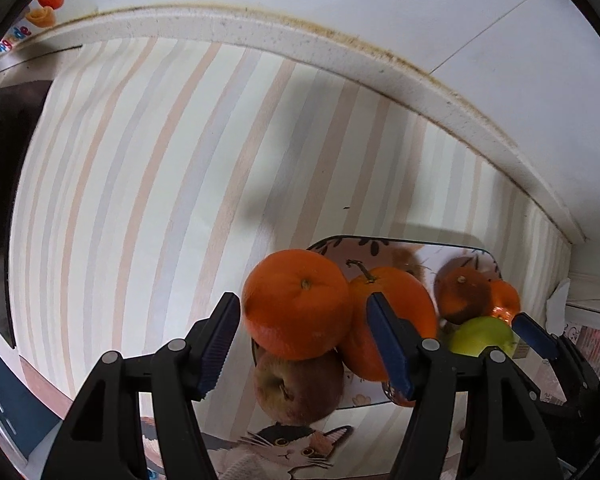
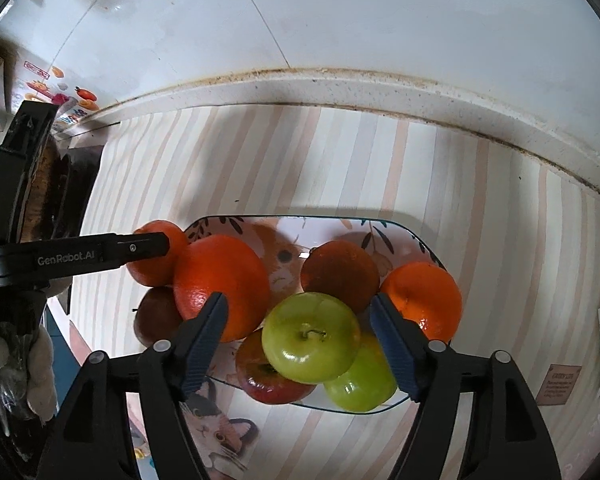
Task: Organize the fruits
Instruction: 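Lift both open tools away from the plate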
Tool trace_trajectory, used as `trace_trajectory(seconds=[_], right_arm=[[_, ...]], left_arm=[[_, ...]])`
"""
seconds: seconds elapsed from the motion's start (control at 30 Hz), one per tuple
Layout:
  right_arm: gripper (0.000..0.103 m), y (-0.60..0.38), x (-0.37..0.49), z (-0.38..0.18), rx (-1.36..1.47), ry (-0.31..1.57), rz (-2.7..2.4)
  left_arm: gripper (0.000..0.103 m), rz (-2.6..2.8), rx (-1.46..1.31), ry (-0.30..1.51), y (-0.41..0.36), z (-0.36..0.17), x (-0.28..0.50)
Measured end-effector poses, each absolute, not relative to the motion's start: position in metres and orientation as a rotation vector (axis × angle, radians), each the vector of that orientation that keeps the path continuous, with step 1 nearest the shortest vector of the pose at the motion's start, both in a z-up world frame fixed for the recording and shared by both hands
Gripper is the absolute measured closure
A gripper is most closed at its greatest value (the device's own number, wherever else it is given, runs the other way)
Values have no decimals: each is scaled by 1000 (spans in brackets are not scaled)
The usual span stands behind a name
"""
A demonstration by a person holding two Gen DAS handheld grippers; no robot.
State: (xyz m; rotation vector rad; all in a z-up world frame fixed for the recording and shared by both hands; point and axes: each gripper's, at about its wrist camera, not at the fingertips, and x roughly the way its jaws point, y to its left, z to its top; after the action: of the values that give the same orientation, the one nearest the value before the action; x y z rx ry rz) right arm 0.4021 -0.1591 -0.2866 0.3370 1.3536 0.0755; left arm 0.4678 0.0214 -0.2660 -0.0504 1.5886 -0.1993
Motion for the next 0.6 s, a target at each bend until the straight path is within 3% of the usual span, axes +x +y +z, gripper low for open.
trace_trajectory(seconds=[0.17, 0.6], right_arm=[[10, -158, 389, -275, 300, 1347, 44], [8, -145, 316, -254, 200, 1309, -56]], left_arm=[[18, -189, -32, 1518, 30, -241, 451], [17, -173, 61, 1356, 33, -206, 348]])
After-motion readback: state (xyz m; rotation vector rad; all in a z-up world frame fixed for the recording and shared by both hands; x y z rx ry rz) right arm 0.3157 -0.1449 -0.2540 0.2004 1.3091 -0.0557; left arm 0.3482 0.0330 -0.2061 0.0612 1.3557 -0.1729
